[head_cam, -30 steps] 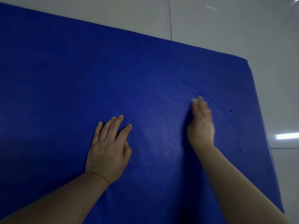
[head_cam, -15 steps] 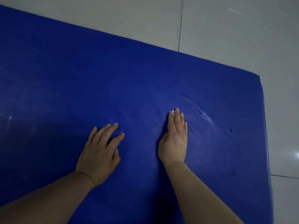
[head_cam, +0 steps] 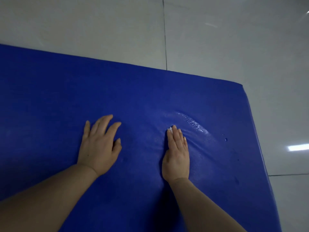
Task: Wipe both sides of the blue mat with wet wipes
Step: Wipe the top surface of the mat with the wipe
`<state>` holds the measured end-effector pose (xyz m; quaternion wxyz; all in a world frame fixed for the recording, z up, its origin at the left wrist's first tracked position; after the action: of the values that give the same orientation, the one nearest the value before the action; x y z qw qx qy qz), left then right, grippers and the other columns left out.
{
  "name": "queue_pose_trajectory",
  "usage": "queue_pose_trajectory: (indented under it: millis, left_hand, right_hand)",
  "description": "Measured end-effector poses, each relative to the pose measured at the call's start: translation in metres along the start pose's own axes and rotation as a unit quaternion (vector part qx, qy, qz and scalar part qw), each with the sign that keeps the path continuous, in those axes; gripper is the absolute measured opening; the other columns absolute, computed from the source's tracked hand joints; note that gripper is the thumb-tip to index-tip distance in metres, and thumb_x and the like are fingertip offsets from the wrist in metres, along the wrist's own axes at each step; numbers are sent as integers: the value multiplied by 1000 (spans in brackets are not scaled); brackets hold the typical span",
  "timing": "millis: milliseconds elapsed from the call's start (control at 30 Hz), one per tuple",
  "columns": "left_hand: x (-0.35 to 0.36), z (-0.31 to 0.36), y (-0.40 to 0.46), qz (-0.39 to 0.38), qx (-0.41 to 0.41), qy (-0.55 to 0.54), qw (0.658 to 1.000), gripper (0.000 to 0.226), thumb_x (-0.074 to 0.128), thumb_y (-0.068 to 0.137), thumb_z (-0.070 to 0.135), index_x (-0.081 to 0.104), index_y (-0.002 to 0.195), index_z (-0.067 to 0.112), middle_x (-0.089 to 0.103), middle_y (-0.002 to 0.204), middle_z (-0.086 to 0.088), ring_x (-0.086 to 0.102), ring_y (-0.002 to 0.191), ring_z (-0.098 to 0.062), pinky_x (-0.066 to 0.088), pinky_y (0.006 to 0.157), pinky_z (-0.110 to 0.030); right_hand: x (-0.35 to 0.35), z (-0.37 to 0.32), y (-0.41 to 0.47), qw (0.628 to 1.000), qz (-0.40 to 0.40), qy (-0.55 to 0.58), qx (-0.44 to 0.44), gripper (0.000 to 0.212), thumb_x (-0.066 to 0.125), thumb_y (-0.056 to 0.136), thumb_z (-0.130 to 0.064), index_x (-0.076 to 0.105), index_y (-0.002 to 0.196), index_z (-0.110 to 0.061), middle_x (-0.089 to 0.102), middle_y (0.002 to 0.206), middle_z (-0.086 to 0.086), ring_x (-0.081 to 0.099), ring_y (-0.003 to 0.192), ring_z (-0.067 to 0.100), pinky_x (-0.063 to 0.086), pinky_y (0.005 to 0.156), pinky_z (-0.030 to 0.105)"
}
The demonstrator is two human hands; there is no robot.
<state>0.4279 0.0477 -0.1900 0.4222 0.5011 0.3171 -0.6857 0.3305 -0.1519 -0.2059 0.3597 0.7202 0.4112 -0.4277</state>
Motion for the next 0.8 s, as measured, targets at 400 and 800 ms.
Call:
queue_pose_trajectory:
  millis: [400,800]
  left_hand:
    - [16,-7,0,-19,26,2,999,58,32,86,37,56,133,11,42,147,-13,31,137,-25,9,116,-43]
    - [15,-7,2,-15,23,2,1000,57,33,85,36,57,132,14,44,146,-11,34,136,-24,15,114,-46]
  right_hand:
    - [-3,1,3,999,11,-52,-6,64,20,80,-1,46,137,-9,39,147,7,28,138,19,13,116,31]
    - [-24,60,54,963,25,-62,261,66,30,84,15,30,145,-9,13,158,4,8,146,19,4,119,29]
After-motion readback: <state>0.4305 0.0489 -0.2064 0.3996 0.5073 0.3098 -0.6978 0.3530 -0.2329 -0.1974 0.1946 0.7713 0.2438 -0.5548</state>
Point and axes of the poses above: each hand's wrist, its own y-axis towards the middle knuckle, its own x-axis out of the palm, z = x × y, the point moved 6 cm from there along y, towards the middle knuckle
